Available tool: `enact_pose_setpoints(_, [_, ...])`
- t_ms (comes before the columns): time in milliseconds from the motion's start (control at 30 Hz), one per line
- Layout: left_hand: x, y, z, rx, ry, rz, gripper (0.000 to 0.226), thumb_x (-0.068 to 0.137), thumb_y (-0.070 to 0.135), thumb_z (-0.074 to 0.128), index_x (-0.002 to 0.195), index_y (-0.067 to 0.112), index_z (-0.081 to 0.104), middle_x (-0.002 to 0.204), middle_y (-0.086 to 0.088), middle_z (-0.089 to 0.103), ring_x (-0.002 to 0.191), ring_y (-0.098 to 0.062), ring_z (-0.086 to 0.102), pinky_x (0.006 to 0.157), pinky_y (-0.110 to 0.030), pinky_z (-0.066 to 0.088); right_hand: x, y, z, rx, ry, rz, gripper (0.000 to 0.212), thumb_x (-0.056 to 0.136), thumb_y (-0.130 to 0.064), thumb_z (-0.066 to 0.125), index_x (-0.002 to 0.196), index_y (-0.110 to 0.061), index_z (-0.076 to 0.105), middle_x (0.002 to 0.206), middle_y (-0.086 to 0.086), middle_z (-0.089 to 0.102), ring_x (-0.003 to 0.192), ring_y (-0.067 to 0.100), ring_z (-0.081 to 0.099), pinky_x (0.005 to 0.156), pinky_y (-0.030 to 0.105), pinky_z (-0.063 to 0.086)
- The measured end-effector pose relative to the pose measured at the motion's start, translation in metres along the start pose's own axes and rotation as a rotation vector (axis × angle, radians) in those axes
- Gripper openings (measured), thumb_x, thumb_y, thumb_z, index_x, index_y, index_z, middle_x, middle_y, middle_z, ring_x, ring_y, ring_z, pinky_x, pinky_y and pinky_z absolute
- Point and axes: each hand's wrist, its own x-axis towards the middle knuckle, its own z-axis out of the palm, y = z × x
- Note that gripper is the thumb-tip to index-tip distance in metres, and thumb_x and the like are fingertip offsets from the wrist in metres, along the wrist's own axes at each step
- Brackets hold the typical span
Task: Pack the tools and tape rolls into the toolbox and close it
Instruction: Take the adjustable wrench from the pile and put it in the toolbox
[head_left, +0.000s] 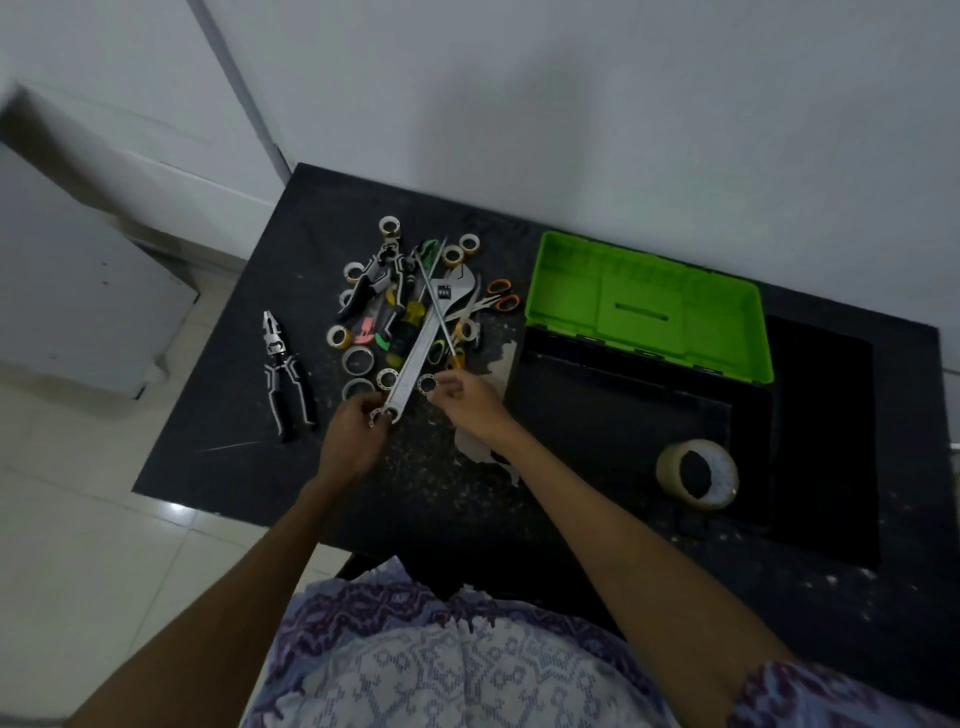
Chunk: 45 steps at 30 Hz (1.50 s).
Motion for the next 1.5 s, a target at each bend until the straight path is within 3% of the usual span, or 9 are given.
enact_pose_setpoints(167, [0.016,-0.015,0.004,-0.092,-0.052,-0.154,0.038,0.093,0.026,0.060,0.126,0.009,0.055,0.126,-0.012,0.061,0.116,-0.029,0.057,0.091,-0.034,0.042,0.032,-0.006,0.025,0.084,0.073,0.124,0.043,0.098,-0.028,0.059,0.137,-0.012,0.051,0.130,0.005,0.058,0.107,0.016,0.057,0.061,0.013,0.041])
enact_pose_setpoints(433, [0.034,-0.018,0.014,-0.254,-0.124,-0.296,0.028,0.091,0.019,0.062,0.118,0.011,0.059,0.106,-0.005,0.066,0.095,-0.021,0.063,0.083,-0.032,0.051,0.068,-0.010,0.040,0.157,0.145,0.280,0.044,0.094,-0.030,0.064,0.133,-0.010,0.055,0.125,0.005,0.062,0.111,0.024,0.061,0.093,0.035,0.051])
enact_pose_setpoints(567, [0.038,-0.014,0.010,-0.464,-0.183,-0.364,0.026,0.091,0.003,0.060,0.116,-0.001,0.061,0.105,-0.016,0.065,0.082,-0.018,0.063,0.060,-0.017,0.055,0.074,-0.018,0.048,0.275,0.181,0.336,0.036,0.097,-0.029,0.059,0.119,-0.002,0.065,0.107,0.016,0.069,0.092,0.022,0.063,0.080,0.036,0.052])
enact_pose_setpoints(633, [0.036,-0.010,0.006,-0.545,-0.234,-0.352,0.025,0.091,-0.001,0.057,0.115,-0.003,0.060,0.099,-0.014,0.065,0.079,-0.017,0.062,0.059,-0.015,0.055,0.077,-0.023,0.049,0.361,0.199,0.371,0.036,0.100,-0.028,0.053,0.113,0.004,0.064,0.096,0.023,0.066,0.084,0.024,0.058,0.074,0.035,0.048])
enact_pose_setpoints(800, [0.029,0.002,-0.002,-0.626,-0.336,-0.282,0.018,0.088,0.004,0.062,0.106,0.005,0.065,0.093,-0.006,0.069,0.080,-0.015,0.066,0.063,-0.017,0.055,0.074,-0.043,0.044,0.636,0.241,0.449,0.028,0.104,-0.007,0.032,0.117,-0.001,0.057,0.093,0.006,0.060,0.078,0.018,0.061,0.070,0.036,0.049])
enact_pose_setpoints(1000, [0.028,0.006,-0.003,-0.747,-0.299,-0.290,0.022,0.097,0.021,0.052,0.103,0.010,0.069,0.098,-0.008,0.071,0.085,-0.022,0.068,0.077,-0.036,0.055,0.057,-0.044,0.039,0.658,0.276,0.443,0.025,0.102,-0.007,0.033,0.098,-0.006,0.058,0.075,0.008,0.055,0.061,0.016,0.050,0.053,0.026,0.043])
enact_pose_setpoints(1233, [0.042,0.020,-0.013,-0.812,-0.195,-0.326,0.021,0.098,0.026,0.050,0.105,0.013,0.065,0.104,-0.003,0.069,0.087,-0.022,0.067,0.076,-0.029,0.053,0.024,-0.025,0.041,0.462,0.190,0.337,0.029,0.102,-0.011,0.039,0.120,-0.012,0.062,0.089,-0.002,0.062,0.072,0.011,0.058,0.062,0.024,0.047])
enact_pose_setpoints(1367, [0.050,0.033,-0.022,-0.856,-0.164,-0.332,0.026,0.098,0.028,0.049,0.118,0.015,0.060,0.110,0.000,0.068,0.091,-0.020,0.068,0.081,-0.029,0.053,0.001,-0.020,0.033,0.363,0.169,0.262,0.027,0.102,-0.011,0.040,0.119,-0.011,0.062,0.096,0.002,0.065,0.071,0.012,0.059,0.066,0.024,0.050])
enact_pose_setpoints(1500, [0.050,0.045,-0.025,-0.894,-0.173,-0.301,0.022,0.099,0.032,0.048,0.113,0.020,0.060,0.111,0.004,0.068,0.092,-0.018,0.067,0.082,-0.030,0.053,-0.021,-0.014,0.016,0.283,0.128,0.194,0.027,0.103,-0.012,0.040,0.120,-0.014,0.062,0.101,0.002,0.066,0.070,0.011,0.060,0.064,0.023,0.052])
